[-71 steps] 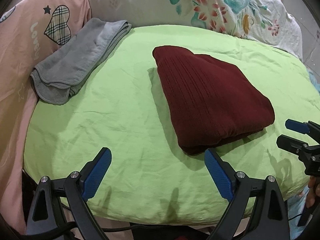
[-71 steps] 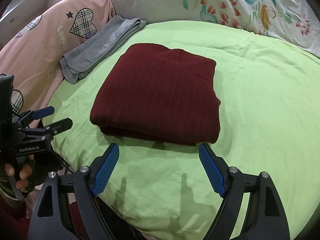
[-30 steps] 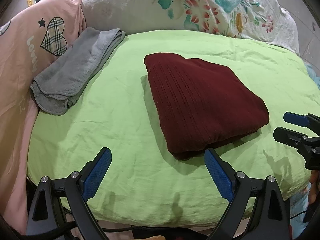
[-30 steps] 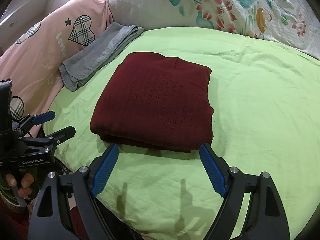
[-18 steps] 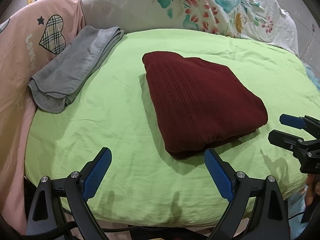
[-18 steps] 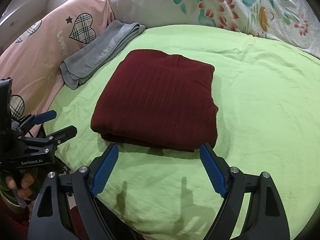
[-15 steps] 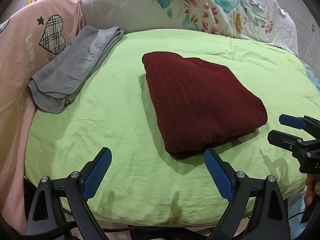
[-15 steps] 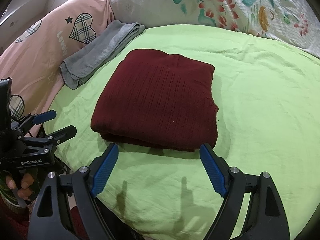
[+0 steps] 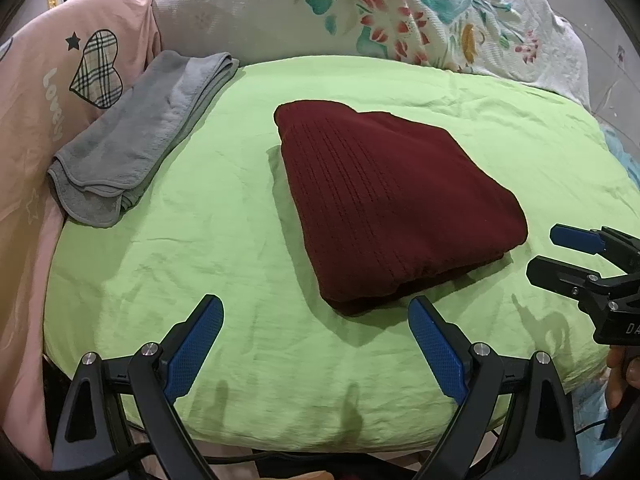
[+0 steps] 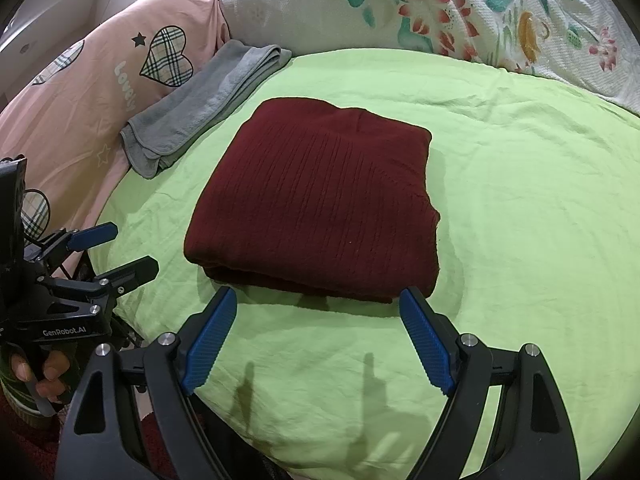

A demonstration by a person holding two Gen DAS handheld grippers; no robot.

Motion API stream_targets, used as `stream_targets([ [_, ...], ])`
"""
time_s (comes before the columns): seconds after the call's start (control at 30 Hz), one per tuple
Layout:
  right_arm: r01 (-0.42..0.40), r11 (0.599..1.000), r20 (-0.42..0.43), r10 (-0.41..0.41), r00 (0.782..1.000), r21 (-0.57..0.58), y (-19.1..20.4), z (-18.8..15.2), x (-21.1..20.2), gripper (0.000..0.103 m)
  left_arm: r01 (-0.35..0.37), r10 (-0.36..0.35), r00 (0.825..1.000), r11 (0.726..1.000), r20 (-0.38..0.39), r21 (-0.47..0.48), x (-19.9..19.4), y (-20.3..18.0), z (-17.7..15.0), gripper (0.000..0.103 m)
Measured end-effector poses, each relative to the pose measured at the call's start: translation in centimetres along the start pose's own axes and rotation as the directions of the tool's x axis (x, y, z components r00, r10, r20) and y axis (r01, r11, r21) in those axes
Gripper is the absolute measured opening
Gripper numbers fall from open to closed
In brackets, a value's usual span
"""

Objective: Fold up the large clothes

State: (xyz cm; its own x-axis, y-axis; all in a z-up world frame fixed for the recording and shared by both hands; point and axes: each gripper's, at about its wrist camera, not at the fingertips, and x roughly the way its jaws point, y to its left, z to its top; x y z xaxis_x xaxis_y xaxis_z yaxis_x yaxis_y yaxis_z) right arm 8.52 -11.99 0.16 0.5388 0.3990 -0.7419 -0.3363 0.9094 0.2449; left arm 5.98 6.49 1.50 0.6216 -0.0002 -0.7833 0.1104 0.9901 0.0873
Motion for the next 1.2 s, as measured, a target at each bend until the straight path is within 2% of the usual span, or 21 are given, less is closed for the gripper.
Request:
stream_targets([
  [1.2, -0.001, 1.0, -0.002, 0.001, 1.0, -0.001, 0.07, -0.06, 0.1, 0.084, 0.014, -0.014, 1.0, 1.0, -0.004, -0.003, -0.2, -0.05, -0.2, 0.094],
])
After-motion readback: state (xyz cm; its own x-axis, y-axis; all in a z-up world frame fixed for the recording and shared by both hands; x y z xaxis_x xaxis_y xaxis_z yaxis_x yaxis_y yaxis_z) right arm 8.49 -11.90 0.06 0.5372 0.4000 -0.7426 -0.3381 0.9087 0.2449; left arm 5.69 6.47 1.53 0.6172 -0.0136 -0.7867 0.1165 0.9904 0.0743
